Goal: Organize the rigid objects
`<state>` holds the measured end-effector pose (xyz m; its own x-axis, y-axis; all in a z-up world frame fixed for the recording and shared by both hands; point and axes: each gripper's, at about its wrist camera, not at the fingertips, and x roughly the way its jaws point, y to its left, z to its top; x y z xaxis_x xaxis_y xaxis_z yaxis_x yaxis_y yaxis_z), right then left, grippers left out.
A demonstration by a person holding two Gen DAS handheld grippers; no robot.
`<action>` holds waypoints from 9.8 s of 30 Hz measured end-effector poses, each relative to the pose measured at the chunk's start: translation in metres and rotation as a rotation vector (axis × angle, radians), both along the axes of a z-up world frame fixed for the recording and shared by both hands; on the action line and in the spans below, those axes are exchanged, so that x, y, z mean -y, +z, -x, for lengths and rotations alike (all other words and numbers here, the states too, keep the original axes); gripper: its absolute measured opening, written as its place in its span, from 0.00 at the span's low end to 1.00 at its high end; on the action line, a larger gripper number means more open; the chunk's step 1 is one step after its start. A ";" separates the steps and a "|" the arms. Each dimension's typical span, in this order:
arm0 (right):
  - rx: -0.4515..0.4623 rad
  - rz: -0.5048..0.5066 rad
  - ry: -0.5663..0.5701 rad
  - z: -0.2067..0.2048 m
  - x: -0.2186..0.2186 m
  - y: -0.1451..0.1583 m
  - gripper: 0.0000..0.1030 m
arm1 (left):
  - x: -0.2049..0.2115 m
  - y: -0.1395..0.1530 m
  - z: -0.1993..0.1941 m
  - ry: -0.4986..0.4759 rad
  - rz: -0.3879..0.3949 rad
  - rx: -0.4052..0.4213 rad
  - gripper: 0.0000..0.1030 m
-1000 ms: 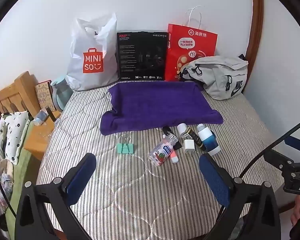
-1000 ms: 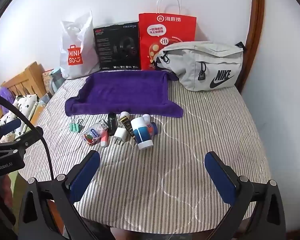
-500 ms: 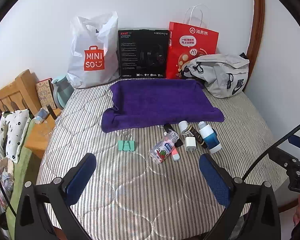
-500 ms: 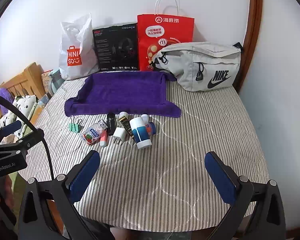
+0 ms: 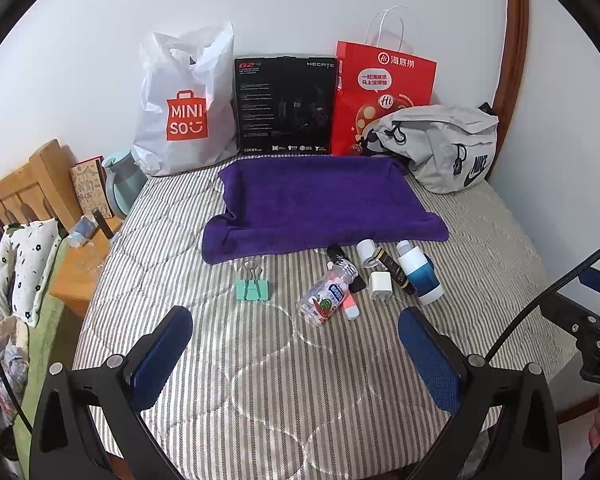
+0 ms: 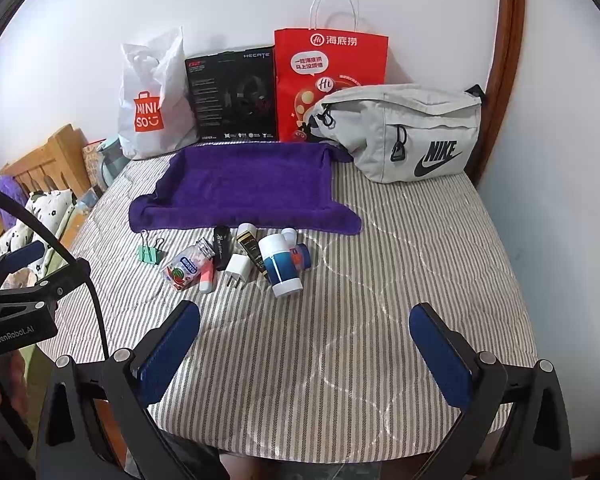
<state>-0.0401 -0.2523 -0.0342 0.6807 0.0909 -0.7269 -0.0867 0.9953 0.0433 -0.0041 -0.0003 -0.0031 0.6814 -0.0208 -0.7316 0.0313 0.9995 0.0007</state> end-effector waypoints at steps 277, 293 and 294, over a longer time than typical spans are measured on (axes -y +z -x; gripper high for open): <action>-0.264 -0.154 0.129 -0.154 0.011 -0.144 0.64 | 0.027 -0.152 -0.135 -0.202 -0.049 -0.263 0.55; -0.257 -0.037 0.145 -0.172 0.006 -0.161 0.44 | 0.010 -0.150 -0.131 -0.206 -0.015 -0.266 0.39; -0.255 -0.023 0.144 -0.173 0.004 -0.161 0.45 | 0.011 -0.151 -0.130 -0.206 -0.028 -0.266 0.39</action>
